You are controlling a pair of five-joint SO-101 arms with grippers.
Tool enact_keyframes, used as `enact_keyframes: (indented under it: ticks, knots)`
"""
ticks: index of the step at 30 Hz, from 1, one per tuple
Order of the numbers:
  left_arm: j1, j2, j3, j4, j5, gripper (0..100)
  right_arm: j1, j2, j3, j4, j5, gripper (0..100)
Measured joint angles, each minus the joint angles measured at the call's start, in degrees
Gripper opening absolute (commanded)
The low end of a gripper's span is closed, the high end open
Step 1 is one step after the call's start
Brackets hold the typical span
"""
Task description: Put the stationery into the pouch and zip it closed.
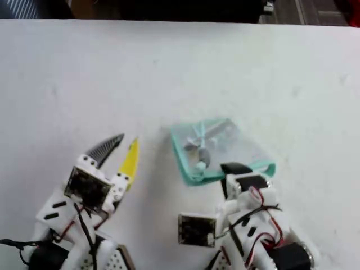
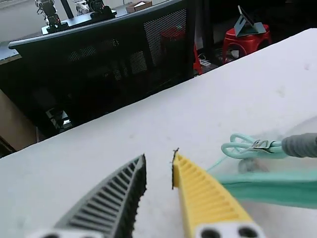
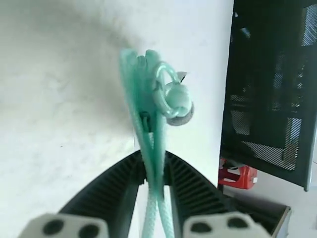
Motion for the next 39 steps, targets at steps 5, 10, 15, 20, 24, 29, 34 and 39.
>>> enact_keyframes:
  ticks: [5,10,15,20,24,29,34,39]
  knots:
    - [-0.09,0.00,0.18,-1.14,4.22,12,-5.89,16.88,-14.77,2.99,-10.73,1.7]
    - [-0.35,0.00,2.64,-3.52,4.75,12,-13.89,31.74,-26.46,8.97,-18.81,1.7]
    - [-6.95,0.00,2.81,-4.66,5.10,12,-19.16,34.55,-29.45,12.31,-22.68,1.7]
    - [-13.01,0.00,2.81,-6.59,5.27,12,-19.96,33.58,-29.10,13.36,-20.48,1.7]
    - [-13.80,0.00,2.81,-6.51,5.10,12,-20.31,31.74,-27.25,13.36,-17.05,1.7]
    - [-13.80,0.00,2.81,-6.51,4.57,12,-20.04,30.07,-27.08,13.36,-9.85,1.7]
    - [-13.80,0.00,2.81,-6.51,4.57,12,-20.04,31.38,-29.71,13.36,-3.60,1.7]
    - [-13.71,0.00,2.90,-5.63,4.48,12,-20.22,36.75,-33.41,13.45,1.67,1.7]
